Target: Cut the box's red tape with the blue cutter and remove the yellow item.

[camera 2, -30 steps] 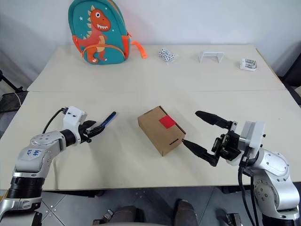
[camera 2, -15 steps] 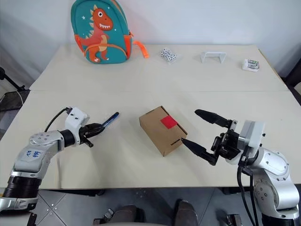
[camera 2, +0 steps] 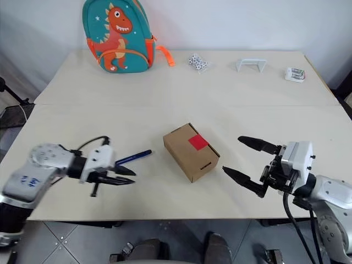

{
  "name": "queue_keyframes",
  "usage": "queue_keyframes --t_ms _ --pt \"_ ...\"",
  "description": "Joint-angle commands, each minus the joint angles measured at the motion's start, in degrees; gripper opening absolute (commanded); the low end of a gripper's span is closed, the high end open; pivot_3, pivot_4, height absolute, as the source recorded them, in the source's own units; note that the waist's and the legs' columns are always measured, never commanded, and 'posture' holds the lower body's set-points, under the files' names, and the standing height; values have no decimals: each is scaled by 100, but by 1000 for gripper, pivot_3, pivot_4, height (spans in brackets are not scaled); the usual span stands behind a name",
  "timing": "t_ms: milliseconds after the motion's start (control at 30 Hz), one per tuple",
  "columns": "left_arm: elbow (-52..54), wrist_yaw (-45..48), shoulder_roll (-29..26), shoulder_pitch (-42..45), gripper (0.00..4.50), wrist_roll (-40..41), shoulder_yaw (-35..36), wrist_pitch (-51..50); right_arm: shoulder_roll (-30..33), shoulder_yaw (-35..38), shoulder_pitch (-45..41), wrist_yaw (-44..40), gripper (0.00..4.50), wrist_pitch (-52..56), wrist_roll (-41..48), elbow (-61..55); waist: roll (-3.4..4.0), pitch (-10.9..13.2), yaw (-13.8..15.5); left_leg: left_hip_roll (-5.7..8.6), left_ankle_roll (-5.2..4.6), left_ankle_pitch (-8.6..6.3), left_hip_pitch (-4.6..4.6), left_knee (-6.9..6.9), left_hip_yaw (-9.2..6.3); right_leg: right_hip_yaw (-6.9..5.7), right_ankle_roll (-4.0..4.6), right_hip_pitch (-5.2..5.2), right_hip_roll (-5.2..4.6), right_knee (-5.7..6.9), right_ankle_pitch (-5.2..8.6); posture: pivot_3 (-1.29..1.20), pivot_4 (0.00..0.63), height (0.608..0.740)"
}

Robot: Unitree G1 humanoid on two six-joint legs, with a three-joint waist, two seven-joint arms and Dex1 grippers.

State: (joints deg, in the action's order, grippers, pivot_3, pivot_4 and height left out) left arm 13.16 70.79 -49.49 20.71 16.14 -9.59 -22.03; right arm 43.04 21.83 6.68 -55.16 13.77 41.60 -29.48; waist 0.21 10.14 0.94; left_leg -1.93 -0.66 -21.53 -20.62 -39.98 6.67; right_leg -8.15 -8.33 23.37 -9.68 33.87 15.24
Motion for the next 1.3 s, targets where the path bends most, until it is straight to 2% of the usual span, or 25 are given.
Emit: queue_keyframes --t_ms 33,100,167,200,267,333,433,567,867,1133,1233,1300 --pt "578 -442 416 75 962 -139 -438 -407 158 304 339 -50 4500 62 27 -456 -3 1 41 1 -2 -1 0 -2 5 5 0 0 0 -2 0 0 150 740" --pt "674 -728 585 3 962 -156 -408 -602 187 414 534 -95 4500 87 94 -622 -5 3 53 2 -4 -1 1 -4 9 14 0 1 1 -2 0 0 150 740" --pt "476 -1071 656 -191 962 -24 213 -447 162 570 661 10 4500 180 220 -712 -9 5 35 1 -5 0 2 -5 8 17 0 1 2 0 0 0 150 740" --pt "323 -1230 655 -296 1143 104 643 -403 132 586 715 17 4500 171 217 -716 -11 6 14 0 -6 0 6 -4 13 24 0 3 3 -1 0 0 150 740" --pt "86 -1456 709 -382 1548 424 1324 -522 69 543 718 25 4500 128 199 -700 -16 9 0 -5 -6 -1 15 -2 9 38 0 6 7 3 0 0 150 740" --pt "-244 -1408 640 -473 2135 426 1632 -170 20 431 552 78 4500 119 240 -693 -17 10 13 -8 -8 -1 16 -4 5 40 3 6 8 3 -2 0 150 740" --pt "-966 -1343 379 -577 3031 98 1858 429 -38 187 137 101 4500 124 346 -682 -16 9 8 -7 -14 -5 26 -4 4 57 3 7 8 2 -3 0 150 740" --pt "-1580 -1260 349 -605 4179 0 1870 953 -112 -150 -381 135 4500 214 587 -781 -17 10 38 -7 -13 -5 23 0 14 51 4 11 9 3 -3 0 150 740" --pt "-2298 -1282 657 -222 4179 -338 1378 1444 -194 -611 -819 312 4500 324 569 -820 -19 9 56 -3 -11 -6 7 -3 29 38 2 13 9 2 -4 0 150 740" --pt "-2545 -1140 582 55 4179 -567 945 1095 -224 -641 -827 357 4500 322 541 -832 -23 6 29 -3 -11 -6 10 -3 36 39 1 14 10 4 -4 0 150 740" --pt "-2572 -1074 496 21 3638 -690 805 1060 -226 -608 -793 373 4500 301 548 -852 -24 5 22 -3 -11 -6 12 -3 37 40 1 14 10 3 -4 0 150 740" --pt "-2614 -1054 458 -12 3081 -766 726 1148 -226 -592 -774 377 4500 288 543 -860 -23 4 23 -3 -11 -6 16 -2 38 42 1 13 10 5 -4 0 150 740"
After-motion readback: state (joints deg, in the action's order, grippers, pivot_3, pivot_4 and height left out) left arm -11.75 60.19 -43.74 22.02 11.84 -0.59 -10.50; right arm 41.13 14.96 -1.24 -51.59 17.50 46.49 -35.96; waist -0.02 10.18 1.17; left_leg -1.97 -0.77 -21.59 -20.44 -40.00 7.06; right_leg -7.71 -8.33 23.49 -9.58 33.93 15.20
